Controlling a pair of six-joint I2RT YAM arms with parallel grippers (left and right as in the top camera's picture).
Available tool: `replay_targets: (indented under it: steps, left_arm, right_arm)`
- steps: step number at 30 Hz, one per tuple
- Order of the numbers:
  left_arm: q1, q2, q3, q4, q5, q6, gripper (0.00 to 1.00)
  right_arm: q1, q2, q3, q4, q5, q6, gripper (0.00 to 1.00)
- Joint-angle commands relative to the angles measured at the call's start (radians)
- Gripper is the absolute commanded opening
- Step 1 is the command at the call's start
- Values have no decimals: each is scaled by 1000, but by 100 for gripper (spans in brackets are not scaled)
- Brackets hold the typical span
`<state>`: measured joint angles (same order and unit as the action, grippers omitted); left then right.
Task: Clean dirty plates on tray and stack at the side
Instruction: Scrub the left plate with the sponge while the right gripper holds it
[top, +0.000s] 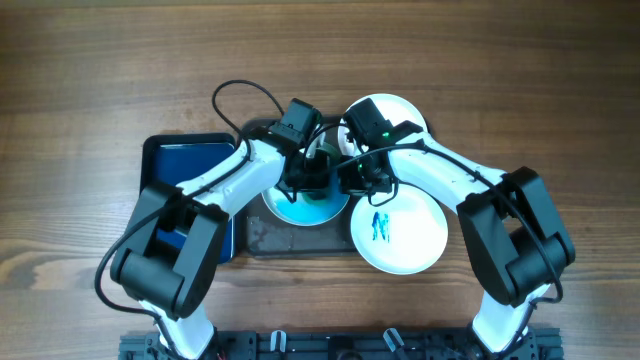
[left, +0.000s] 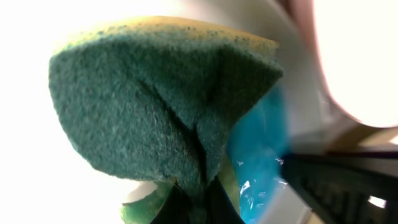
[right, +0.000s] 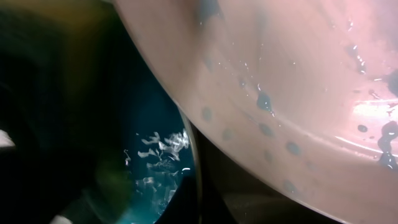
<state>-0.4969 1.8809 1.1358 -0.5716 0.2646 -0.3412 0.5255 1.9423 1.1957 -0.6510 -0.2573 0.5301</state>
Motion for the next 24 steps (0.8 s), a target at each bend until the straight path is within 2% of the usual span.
replay_targets:
  steps: [1,6,10,16,21,24]
  left_arm:
    - [-34,38,-23,12,199,44,4]
    - [-33,38,-23,16,219,50,4]
    - [-25,14,-23,-2,55,8,4]
    - [-15,-186,-21,-121,-245,-41,4]
    - [-15,-290,-21,-226,-320,-44,4]
    - [-15,-364,-18,-291,-391,-88,4]
  right_arm:
    - [17,31,-11,-8,32,-31,4]
    - [17,31,-11,-12,32,-31,4]
    - [17,31,-11,-22,32,-34,4]
    - [17,31,-11,-23,32,-34,4]
    - [17,31,-11,-19,31,-39,4]
    - [18,31,-11,-19,21,-60,4]
